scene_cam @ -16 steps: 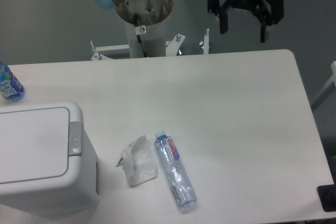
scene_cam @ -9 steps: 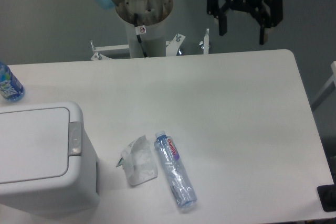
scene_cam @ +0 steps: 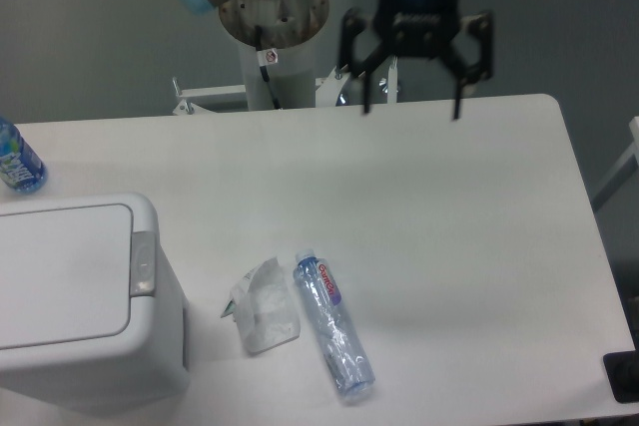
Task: Open the trash can
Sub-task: 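Move the open gripper over to the trash can lid edge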
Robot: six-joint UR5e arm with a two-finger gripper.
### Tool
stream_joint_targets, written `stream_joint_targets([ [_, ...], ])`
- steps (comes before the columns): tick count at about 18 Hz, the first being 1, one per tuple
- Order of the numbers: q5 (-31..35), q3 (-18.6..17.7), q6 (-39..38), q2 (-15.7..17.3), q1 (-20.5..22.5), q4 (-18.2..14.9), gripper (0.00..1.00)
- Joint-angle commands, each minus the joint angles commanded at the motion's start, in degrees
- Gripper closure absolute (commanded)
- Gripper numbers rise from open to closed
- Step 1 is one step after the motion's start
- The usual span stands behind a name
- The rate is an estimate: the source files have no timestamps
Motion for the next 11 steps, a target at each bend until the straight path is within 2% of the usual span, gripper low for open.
stream_joint_targets([
  [5, -0.6, 1.2, -4.0, -4.1, -6.4, 0.3, 0.00],
  [11, -2.8, 1.6, -12.6, -8.9, -9.9, 6.8, 0.00],
])
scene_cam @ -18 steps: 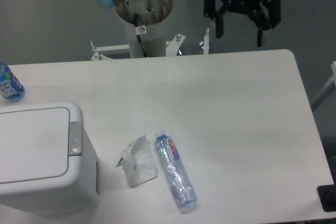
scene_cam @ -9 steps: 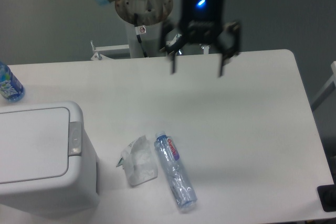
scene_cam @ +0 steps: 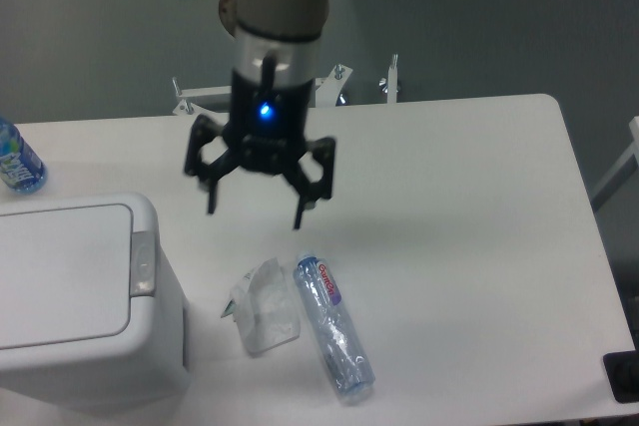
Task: Open the trash can
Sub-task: 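Move the open gripper over to the trash can lid edge, then lower the gripper finger onto the lid edge and push it open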
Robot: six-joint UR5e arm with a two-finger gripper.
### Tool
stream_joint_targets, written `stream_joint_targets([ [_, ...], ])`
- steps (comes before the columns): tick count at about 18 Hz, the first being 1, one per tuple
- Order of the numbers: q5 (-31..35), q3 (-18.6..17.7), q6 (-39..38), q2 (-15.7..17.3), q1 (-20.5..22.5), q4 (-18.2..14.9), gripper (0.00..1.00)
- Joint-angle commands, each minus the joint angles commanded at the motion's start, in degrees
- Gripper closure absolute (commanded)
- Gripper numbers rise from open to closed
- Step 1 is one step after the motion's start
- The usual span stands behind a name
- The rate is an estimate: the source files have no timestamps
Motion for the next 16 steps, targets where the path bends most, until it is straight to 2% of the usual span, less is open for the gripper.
stream_joint_targets([
  [16, -0.1, 0.0, -0.3, -1.7, -2.1, 0.7, 0.00],
])
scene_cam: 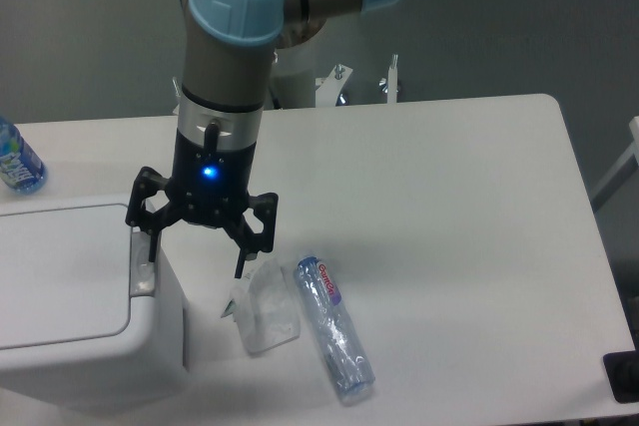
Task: Open the trash can
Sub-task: 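Lower the gripper finger onto the lid edge and push it open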
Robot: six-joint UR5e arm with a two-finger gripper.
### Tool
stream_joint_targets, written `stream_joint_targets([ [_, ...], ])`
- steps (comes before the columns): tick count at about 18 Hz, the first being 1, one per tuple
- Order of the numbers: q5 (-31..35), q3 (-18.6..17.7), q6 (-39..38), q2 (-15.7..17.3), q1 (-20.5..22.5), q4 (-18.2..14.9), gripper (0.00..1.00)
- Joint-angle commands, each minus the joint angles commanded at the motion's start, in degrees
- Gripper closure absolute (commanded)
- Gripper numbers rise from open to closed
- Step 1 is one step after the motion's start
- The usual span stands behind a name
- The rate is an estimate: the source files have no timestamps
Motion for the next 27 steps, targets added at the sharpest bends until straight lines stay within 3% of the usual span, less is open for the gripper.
stream_joint_targets([
  [24, 0.1, 0.3, 0.2, -1.1, -0.2, 0.0, 0.00],
  [27, 0.2, 2.4, 0.0, -1.4, -0.3, -0.1, 0.00],
])
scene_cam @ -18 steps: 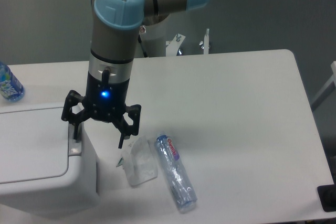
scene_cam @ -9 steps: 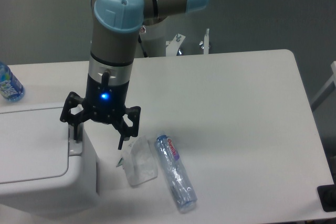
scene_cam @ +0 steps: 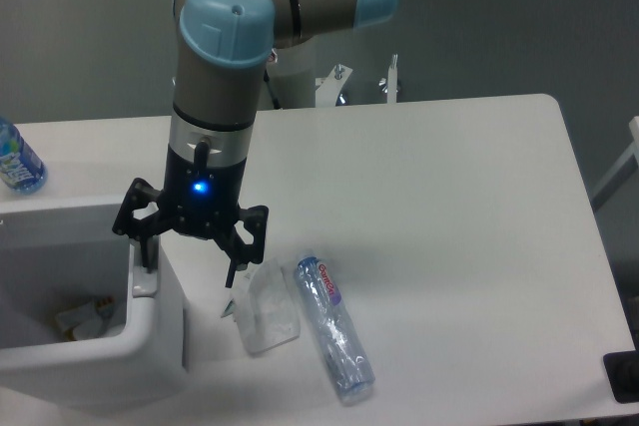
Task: Open the trash can
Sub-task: 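Lower the gripper finger onto the lid edge and push it open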
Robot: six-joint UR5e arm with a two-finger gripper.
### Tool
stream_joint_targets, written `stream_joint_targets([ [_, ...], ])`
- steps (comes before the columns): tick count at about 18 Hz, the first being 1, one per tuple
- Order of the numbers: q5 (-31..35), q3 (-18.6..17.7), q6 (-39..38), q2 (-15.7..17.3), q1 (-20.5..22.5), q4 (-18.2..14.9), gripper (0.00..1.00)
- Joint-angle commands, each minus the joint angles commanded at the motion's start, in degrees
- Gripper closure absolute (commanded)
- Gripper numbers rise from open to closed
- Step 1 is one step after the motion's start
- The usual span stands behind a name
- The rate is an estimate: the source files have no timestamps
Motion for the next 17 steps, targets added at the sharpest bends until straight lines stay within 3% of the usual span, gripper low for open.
stream_joint_targets([
  [5, 0.7, 5.3, 1.8, 0.3, 2.2, -0.4, 0.00],
  [9, 5.5, 5.5, 8.3, 1.2, 5.6, -1.2, 0.00],
  [15, 13.5, 4.6, 28.1, 3.2, 9.1, -12.4, 0.00],
  [17, 13.7, 4.1, 32.3, 3.3, 9.8, -13.4, 0.00],
])
